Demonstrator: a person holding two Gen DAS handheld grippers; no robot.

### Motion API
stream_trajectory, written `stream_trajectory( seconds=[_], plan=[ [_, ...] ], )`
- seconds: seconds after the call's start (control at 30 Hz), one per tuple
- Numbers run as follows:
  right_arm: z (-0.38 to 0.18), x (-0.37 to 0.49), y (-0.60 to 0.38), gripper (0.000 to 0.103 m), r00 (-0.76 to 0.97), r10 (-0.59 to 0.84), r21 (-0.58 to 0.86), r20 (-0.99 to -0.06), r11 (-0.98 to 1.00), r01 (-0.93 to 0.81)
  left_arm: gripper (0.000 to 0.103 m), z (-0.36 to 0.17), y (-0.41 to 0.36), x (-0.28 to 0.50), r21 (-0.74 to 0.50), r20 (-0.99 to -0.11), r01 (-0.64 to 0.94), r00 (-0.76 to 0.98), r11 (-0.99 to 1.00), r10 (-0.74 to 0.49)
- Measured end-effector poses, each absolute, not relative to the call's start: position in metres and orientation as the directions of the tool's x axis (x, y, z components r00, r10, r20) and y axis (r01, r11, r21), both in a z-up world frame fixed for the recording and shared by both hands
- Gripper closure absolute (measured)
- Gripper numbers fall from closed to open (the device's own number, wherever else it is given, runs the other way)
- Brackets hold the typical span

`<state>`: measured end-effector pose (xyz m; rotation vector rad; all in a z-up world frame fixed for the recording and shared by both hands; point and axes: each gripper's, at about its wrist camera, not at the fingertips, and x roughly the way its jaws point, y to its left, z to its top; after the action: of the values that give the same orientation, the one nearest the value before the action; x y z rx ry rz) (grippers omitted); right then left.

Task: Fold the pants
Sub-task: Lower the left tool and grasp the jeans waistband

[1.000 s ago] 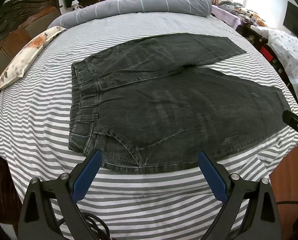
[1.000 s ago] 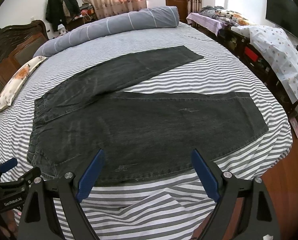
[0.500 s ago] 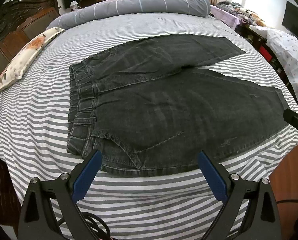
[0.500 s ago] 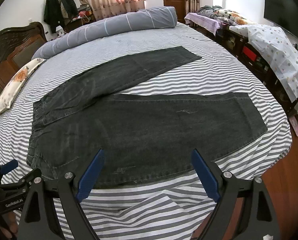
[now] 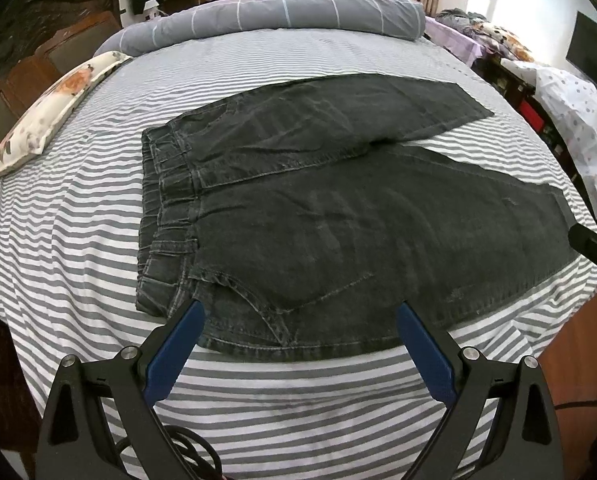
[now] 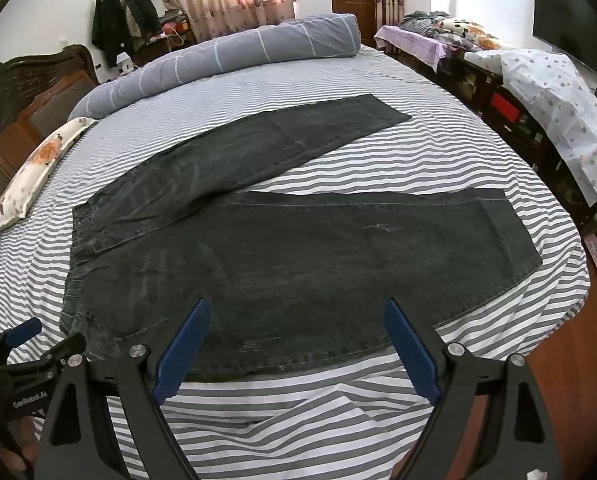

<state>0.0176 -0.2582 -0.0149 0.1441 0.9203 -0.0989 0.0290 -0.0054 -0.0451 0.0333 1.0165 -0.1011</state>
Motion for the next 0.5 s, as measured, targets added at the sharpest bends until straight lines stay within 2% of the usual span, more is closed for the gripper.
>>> stream_trajectory(
  seconds=[0.13, 0.4, 0.5],
  plan=[
    [-0.012, 0.024, -0.254, 0.016, 0.607, -0.009, 0.094, -0.795, 0.986, 0.138, 0.012, -0.044, 0.015, 0.04, -0.022, -0.844, 0.064, 0.534, 0.998, -0.053],
    [-0.012, 0.05, -0.239, 0.015, 0.607, 0.019, 0.106, -0.795, 0.989, 0.107, 0.049, -0.038, 0.091, 0.089, -0.128, -0.822, -0.049, 0.564, 0.991, -0.079],
    [-0.016, 0.066, -0.229, 0.015, 0.601, 0.027, 0.099, -0.799, 0.991, 0.087, 0.057, -0.039, 0.123, 0.115, -0.191, -0.809, -0.078, 0.578, 0.979, -0.112]
  ],
)
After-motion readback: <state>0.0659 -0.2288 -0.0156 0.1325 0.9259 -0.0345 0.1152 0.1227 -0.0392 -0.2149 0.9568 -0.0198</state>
